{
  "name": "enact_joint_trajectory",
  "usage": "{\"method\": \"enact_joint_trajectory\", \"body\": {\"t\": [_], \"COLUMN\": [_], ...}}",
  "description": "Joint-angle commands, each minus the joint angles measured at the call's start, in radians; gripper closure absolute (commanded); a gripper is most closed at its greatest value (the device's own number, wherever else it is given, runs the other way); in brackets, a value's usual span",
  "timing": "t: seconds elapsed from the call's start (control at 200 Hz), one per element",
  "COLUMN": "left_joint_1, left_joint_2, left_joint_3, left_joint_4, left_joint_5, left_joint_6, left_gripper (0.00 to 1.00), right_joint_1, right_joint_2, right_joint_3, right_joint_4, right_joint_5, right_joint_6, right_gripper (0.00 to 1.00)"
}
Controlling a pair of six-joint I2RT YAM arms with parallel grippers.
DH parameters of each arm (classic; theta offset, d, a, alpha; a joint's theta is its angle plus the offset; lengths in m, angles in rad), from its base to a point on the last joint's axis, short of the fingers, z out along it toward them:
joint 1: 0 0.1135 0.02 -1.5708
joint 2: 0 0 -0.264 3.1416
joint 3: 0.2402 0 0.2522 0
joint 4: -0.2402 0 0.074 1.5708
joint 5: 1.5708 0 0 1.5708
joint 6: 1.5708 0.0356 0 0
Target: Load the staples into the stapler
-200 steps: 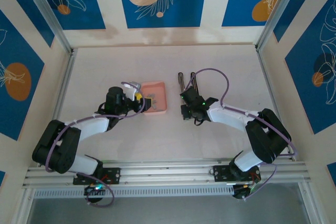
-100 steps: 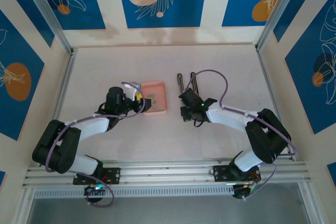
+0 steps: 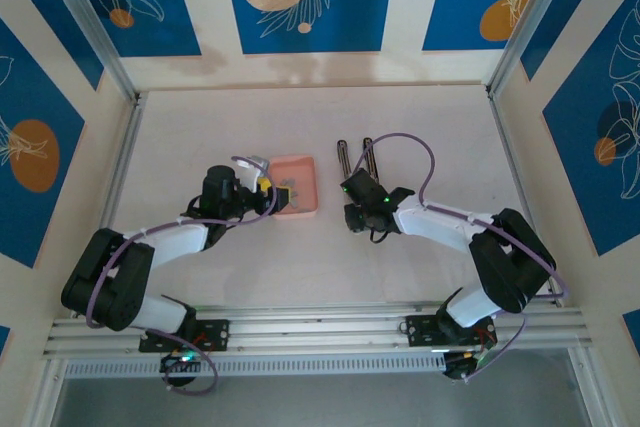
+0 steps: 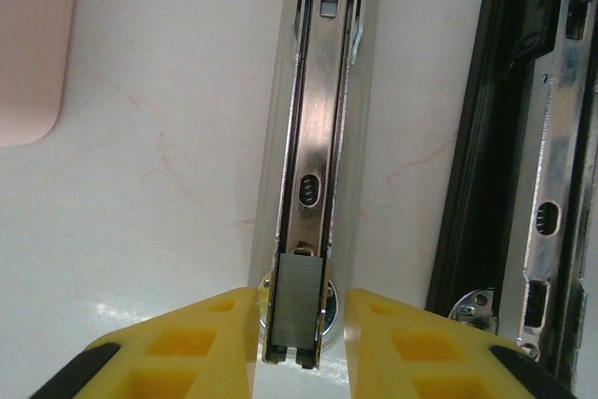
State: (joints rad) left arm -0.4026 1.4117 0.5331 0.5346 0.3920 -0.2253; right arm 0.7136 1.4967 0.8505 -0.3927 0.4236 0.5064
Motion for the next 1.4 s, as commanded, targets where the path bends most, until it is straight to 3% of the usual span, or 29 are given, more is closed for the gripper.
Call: {"method": "enact_joint_trajectory", "body": {"t": [0.0, 0.285, 0.58, 0.85, 1.085, 1.396], "left_joint_1": [-0.014, -0.014, 0.005, 0.053, 0.073, 0.09], "left_joint_2": [0.002, 0.003, -0.039, -0.106, -0.058, 0.003], "left_joint_3": [0.012, 0.022, 0.049, 0.041, 0.046, 0.06], "left_joint_4": [-0.008, -0.032, -0.2, -0.354, -0.386, -0.384], "left_joint_5": [0.02, 0.007, -0.131, -0.223, -0.178, -0.144], "left_joint_6": [0.013, -0.015, -0.134, -0.273, -0.381, -0.423], "left_gripper": [0.31, 0.31, 0.3, 0.32, 0.38, 0.44], "right_joint_1": [0.004, -0.001, -0.008, 0.042, 0.073, 0.057], "right_joint_2": [-0.037, -0.058, 0.021, 0.293, 0.542, 0.788], "right_joint_3": [0.026, 0.071, 0.283, 0.654, 0.96, 1.212], "right_joint_4": [-0.022, -0.051, -0.158, -0.36, -0.49, -0.533], "right_joint_5": [0.008, -0.028, -0.093, -0.09, -0.08, -0.137], "right_joint_6": [0.005, 0.031, 0.157, 0.206, 0.201, 0.198], "right_gripper": [0.7, 0.7, 0.64, 0.61, 0.6, 0.6]}}
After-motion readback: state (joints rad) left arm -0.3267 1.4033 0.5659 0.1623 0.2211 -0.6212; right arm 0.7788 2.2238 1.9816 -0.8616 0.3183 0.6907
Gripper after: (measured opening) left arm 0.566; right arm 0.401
